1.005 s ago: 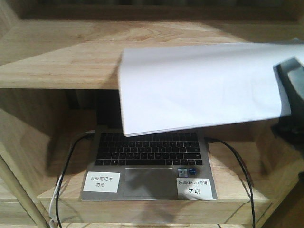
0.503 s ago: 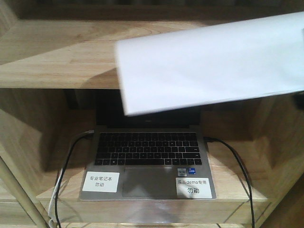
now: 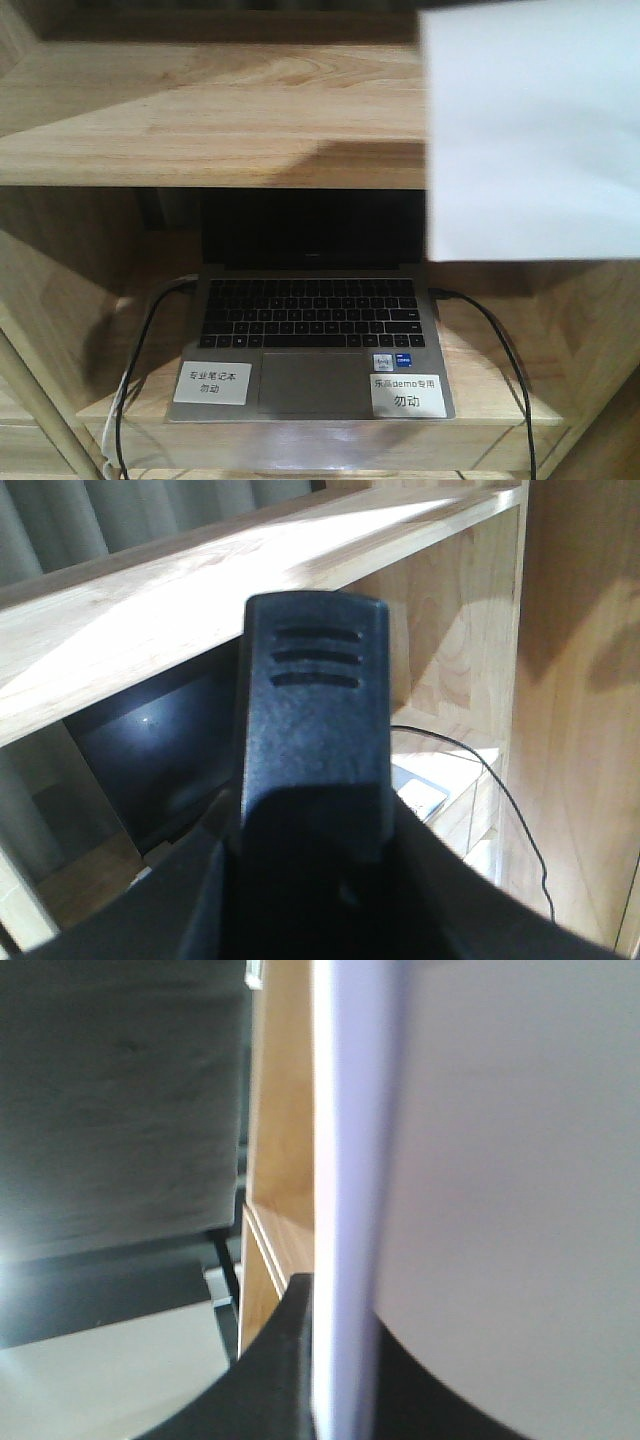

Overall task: Grab stapler and paper to desk for stapling
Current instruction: 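Pinch the paper edge with the right gripper and pull it off the shelf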

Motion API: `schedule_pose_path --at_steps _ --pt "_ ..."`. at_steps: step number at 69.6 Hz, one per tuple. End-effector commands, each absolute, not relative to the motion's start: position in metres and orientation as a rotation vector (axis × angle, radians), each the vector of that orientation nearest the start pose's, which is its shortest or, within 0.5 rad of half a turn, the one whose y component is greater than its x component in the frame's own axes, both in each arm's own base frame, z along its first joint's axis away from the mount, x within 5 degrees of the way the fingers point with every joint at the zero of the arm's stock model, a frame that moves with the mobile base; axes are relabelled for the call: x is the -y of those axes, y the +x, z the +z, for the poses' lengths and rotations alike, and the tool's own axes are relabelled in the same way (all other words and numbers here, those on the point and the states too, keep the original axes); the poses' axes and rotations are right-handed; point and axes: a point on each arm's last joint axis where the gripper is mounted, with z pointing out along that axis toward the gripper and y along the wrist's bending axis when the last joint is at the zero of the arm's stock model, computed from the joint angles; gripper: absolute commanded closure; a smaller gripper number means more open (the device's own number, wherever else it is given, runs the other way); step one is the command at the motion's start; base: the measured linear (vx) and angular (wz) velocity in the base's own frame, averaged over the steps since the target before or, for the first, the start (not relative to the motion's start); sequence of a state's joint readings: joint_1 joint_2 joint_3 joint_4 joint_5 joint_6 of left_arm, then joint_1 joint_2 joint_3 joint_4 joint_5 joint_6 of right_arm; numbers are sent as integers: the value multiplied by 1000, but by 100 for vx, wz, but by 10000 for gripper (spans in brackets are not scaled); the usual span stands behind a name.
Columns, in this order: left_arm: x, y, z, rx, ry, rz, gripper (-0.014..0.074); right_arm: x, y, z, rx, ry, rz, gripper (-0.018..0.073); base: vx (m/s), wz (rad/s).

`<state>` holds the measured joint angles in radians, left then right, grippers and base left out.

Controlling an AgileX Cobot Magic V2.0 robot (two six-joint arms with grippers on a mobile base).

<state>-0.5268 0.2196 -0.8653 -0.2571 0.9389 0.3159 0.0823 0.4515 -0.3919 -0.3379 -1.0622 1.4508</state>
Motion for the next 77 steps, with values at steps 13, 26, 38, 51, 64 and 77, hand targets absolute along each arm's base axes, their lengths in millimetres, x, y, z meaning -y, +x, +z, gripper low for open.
schedule_pose_path --at_steps 13,26,38,51,64,77 --pt "13 -15 407 -1510 678 -477 603 -27 39 360 -646 122 1447 565 0 0" --pt "13 -15 407 -1510 678 -477 603 -28 39 346 -645 127 1496 565 0 0" --pt "13 -15 407 -1510 678 -477 603 -28 39 346 -644 124 1495 565 0 0" --pt "13 -15 407 -1510 678 -477 603 -28 39 346 -644 124 1495 565 0 0" --pt "13 -15 407 -1510 678 -477 603 -28 38 346 -637 114 1498 565 0 0" --pt "13 -15 407 -1510 678 -477 603 -28 38 346 -636 114 1499 565 0 0"
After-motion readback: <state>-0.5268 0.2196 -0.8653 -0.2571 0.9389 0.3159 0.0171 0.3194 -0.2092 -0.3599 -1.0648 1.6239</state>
